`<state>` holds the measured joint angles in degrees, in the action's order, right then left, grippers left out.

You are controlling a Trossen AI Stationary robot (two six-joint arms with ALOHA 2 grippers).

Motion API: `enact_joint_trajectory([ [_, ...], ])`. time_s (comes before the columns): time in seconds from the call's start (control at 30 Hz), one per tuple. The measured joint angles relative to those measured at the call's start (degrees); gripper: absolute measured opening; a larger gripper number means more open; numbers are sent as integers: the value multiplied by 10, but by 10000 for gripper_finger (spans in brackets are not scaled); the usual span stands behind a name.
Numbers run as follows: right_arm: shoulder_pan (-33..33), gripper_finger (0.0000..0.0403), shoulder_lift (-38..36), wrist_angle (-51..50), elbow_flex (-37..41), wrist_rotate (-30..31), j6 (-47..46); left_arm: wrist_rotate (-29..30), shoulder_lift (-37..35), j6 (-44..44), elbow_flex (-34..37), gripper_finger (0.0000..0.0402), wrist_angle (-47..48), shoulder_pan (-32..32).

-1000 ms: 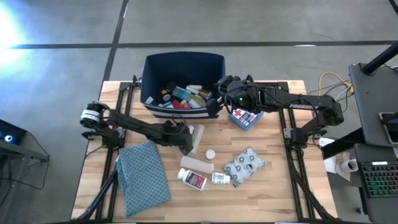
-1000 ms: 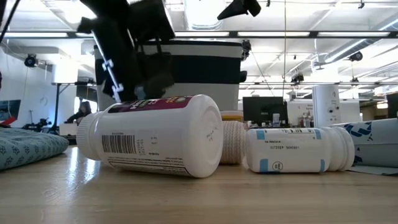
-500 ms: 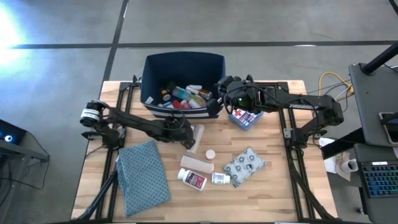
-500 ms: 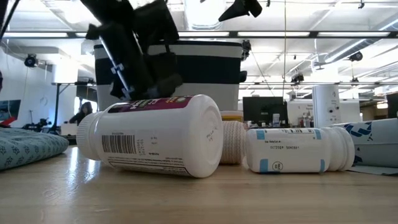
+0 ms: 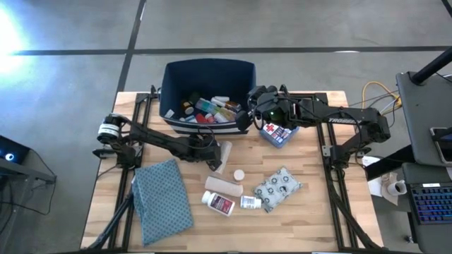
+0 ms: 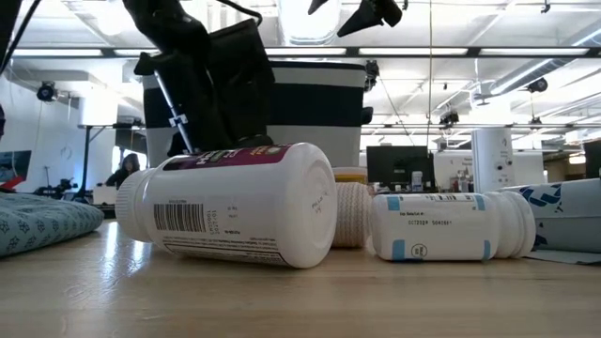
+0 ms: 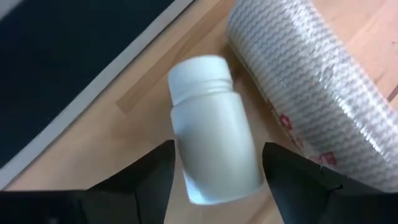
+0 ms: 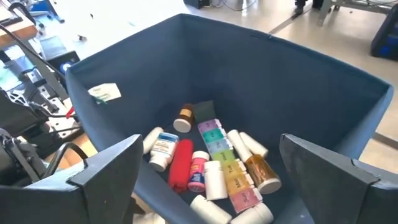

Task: Pick & place medical supplies in basket/bin
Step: Put the small white pill bottle into the blue bin

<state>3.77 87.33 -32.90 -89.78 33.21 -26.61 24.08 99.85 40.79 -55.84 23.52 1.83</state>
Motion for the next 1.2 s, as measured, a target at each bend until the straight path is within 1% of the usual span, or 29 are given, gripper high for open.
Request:
enact_joint_trajectory([
  [0.07, 0, 368, 0, 0, 0, 0, 0, 0, 1, -2, 0, 205, -1, -1],
  [0.2, 0, 368, 0, 0, 0, 0, 0, 2, 1, -5, 3, 164, -1, 0],
  [0.3, 0, 368, 0, 0, 0, 0, 0, -10, 1, -25, 1, 137, 1, 0],
  [0.43, 0, 368, 0, 1, 0, 0, 0, -22, -3, -23, -6, 134, 32, 1],
  [0.63, 0, 368, 0, 2, 0, 0, -11, -29, -43, 30, -1, 138, 125, 20],
  [0.73, 0, 368, 0, 3, 0, 0, -23, -30, -98, 32, -2, 140, 119, 42],
  [0.83, 0, 368, 0, 5, 0, 0, -33, -29, -165, 22, -1, 141, 86, 61],
  [0.93, 0, 368, -1, 14, 1, -5, -48, -20, -239, -3, 3, 141, 21, 69],
  [1.1, -1, 368, -14, 19, -15, -6, -57, -23, -353, -61, 4, 142, -72, 75],
  [1.13, -2, 368, -17, 18, -19, -6, -56, -19, -374, -68, 4, 142, -82, 75],
  [1.2, -3, 368, -21, 18, -27, -6, -56, 16, -408, -81, 4, 142, -90, 76],
])
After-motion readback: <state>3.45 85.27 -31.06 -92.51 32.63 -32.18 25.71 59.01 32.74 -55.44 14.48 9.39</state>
